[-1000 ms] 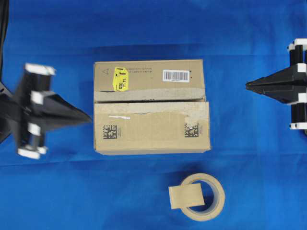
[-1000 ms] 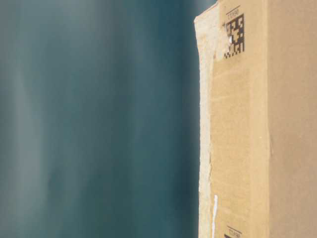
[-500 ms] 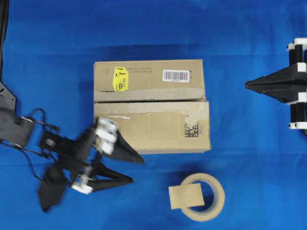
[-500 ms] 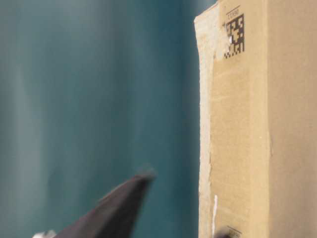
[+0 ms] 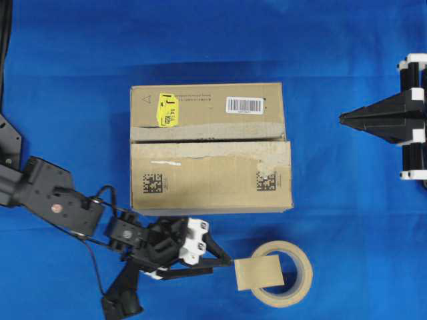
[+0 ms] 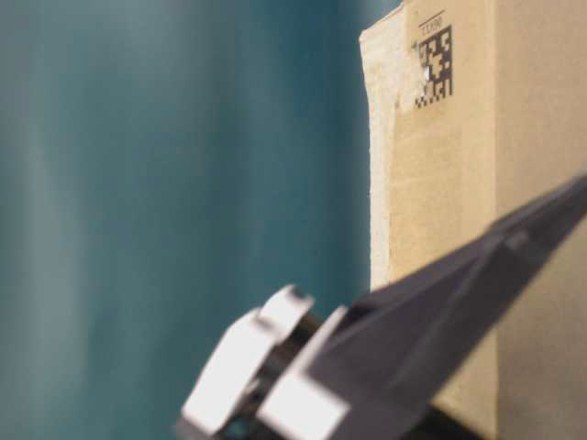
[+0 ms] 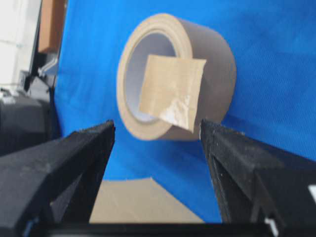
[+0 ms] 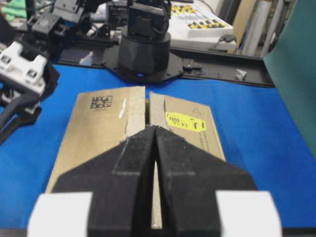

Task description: Apply tape along the seams of the closed cardboard box to seal it securely.

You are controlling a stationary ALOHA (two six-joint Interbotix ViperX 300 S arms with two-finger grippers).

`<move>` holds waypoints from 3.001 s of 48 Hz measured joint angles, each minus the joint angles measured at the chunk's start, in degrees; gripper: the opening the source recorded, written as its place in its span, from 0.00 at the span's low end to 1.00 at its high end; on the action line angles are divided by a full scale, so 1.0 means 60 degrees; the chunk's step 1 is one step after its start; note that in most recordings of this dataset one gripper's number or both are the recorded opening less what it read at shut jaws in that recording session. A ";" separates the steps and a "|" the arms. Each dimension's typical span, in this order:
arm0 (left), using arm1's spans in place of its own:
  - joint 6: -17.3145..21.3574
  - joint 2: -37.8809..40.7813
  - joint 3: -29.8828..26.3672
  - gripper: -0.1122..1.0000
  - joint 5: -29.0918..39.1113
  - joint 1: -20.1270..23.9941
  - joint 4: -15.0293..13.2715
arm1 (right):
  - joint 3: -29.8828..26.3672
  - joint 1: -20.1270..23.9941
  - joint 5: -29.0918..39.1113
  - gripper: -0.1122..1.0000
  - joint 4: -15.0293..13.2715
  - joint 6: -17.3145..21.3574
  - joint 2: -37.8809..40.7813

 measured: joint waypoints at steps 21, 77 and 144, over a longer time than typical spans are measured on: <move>0.0498 0.1421 -0.1274 0.70 0.0000 -0.0044 -0.0029 | -0.0015 0.0000 0.0000 0.12 -0.0015 0.0000 -0.0015; 0.0571 0.0674 -0.1685 0.10 0.1816 0.0059 -0.0088 | 0.0000 0.0000 0.0161 0.12 -0.0044 -0.0015 0.0000; 0.2739 -0.3442 0.0483 0.10 0.3501 0.3560 -0.0073 | -0.0015 0.0015 0.0498 0.12 -0.0044 -0.0059 -0.0015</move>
